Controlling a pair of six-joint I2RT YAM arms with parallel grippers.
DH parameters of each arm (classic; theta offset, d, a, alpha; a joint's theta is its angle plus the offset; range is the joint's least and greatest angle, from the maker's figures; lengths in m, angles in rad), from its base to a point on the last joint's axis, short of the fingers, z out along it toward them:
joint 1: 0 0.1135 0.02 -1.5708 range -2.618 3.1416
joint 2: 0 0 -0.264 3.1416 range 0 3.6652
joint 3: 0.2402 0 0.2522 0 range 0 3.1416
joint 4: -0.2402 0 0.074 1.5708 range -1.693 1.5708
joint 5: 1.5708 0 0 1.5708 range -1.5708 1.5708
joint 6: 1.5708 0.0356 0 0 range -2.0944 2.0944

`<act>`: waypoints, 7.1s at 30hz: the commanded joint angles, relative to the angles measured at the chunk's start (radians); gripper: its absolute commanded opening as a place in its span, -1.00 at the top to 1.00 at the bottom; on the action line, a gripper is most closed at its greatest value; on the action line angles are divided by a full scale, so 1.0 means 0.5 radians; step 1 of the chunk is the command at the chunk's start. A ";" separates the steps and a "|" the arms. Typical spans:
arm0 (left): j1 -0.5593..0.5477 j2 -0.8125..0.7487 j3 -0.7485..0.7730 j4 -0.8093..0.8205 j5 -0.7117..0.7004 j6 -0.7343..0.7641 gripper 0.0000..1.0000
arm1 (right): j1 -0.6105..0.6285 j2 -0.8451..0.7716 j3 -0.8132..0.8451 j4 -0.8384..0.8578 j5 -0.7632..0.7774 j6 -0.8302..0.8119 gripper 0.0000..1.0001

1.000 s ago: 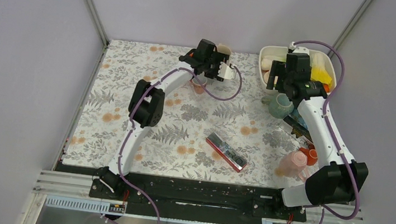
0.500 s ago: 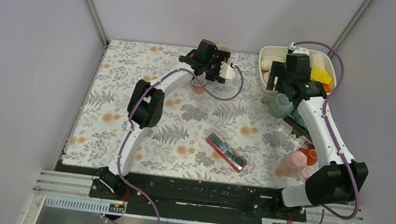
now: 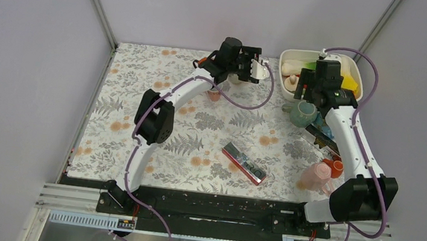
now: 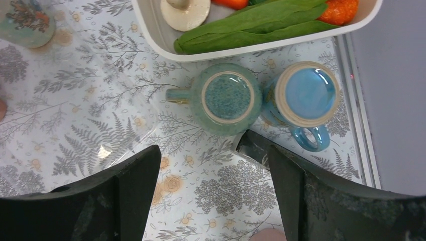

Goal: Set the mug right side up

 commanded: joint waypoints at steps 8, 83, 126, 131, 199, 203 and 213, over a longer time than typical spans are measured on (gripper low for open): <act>-0.065 0.103 -0.121 0.089 -0.120 0.453 1.00 | -0.125 -0.208 -0.140 0.014 0.017 -0.075 -0.75; 0.082 0.689 0.219 -0.064 -0.502 1.061 1.00 | -0.169 -0.232 -0.231 -0.022 0.010 -0.146 -0.75; 0.044 0.523 0.009 0.065 -0.439 1.029 1.00 | -0.169 -0.218 -0.239 -0.022 -0.009 -0.133 -0.75; 0.010 0.477 -0.014 0.082 -0.420 1.011 1.00 | -0.170 -0.217 -0.240 -0.021 -0.026 -0.121 -0.75; 0.253 -1.223 -0.814 -1.419 -0.327 -1.346 -0.74 | 0.122 1.222 0.669 -0.463 -0.417 -2.240 -0.44; 0.256 -1.212 -0.823 -1.419 -0.335 -1.333 -0.74 | 0.123 1.306 0.680 -0.458 -0.401 -2.252 -0.34; 0.262 -1.223 -0.825 -1.423 -0.334 -1.312 -0.74 | 0.122 1.467 0.639 -0.383 -0.314 -2.362 -0.16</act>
